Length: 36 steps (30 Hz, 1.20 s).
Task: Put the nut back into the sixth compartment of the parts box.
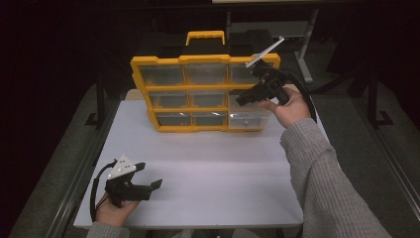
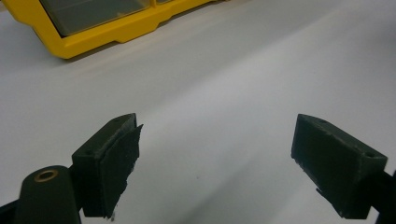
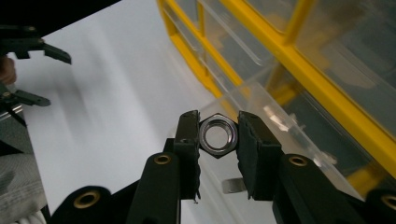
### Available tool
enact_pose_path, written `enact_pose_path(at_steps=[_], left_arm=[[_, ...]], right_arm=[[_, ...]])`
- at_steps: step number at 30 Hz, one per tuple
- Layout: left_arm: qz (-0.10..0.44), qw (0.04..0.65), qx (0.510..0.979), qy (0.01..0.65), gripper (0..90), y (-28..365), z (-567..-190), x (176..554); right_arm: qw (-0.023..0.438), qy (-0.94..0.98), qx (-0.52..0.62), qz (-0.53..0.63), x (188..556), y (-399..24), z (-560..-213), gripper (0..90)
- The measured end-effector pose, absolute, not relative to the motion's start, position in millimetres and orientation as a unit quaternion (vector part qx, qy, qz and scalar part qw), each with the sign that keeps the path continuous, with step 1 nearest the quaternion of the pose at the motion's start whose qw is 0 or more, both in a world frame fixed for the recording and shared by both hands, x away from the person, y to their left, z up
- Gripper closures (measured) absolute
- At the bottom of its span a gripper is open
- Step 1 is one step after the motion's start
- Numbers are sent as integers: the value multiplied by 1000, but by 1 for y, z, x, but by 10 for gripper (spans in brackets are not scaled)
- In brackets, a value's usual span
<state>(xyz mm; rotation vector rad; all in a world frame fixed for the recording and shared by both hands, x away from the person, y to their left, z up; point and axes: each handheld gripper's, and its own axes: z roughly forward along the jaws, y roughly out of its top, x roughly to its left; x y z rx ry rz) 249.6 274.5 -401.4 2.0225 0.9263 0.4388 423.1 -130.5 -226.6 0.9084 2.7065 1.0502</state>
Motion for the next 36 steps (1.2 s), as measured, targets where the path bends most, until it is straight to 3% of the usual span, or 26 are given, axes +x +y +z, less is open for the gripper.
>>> enact_pose_path(at_steps=[21,36], left_arm=[[173,422,809,371,149,275,-401,249],[173,421,809,372,149,275,-401,249]], right_arm=[[54,887,341,306,446,-138,-261,689],[62,884,335,322,438,-142,-254,650]])
